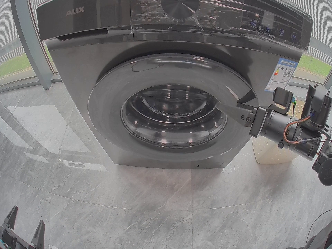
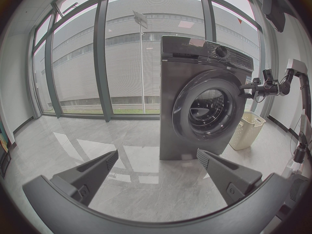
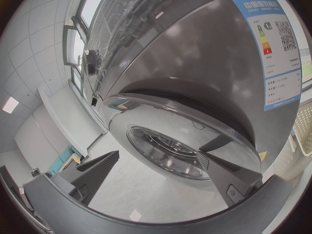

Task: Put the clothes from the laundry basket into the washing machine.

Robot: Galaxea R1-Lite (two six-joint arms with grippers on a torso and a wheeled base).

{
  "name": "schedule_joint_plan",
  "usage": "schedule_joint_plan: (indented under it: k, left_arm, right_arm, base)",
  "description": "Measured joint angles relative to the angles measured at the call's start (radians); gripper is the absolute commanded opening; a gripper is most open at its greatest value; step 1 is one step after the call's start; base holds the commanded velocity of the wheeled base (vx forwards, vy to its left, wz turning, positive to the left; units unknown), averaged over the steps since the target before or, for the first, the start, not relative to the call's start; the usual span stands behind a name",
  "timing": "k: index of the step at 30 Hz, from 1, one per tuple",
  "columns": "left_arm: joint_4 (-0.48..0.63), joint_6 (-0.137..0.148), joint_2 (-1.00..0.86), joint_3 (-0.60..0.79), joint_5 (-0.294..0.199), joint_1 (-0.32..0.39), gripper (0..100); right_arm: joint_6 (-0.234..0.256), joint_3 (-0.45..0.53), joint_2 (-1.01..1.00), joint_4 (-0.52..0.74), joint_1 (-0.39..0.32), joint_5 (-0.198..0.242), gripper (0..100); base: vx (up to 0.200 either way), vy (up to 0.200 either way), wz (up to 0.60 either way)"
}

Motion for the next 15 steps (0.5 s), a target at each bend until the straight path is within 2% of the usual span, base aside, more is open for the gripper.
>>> schedule_joint_plan:
  k: [6, 12, 15]
  left_arm:
    - [0.0, 0.0, 0.0, 0.0, 0.0, 0.0, 100]
    - [0.001, 0.0, 0.0, 0.0, 0.0, 0.0, 100]
    - [0.0, 0.0, 0.0, 0.0, 0.0, 0.0, 100]
  right_arm:
    - [-0.003, 0.0, 0.003, -0.005, -0.003, -0.011, 100]
    - [-0.004, -0.04, 0.018, -0.004, -0.002, -0.071, 100]
    - [-0.008, -0.049, 0.027, -0.007, 0.002, -0.078, 100]
  base:
    - [0.0, 0.0, 0.0]
    - [0.0, 0.0, 0.0]
    - [0.0, 0.0, 0.0]
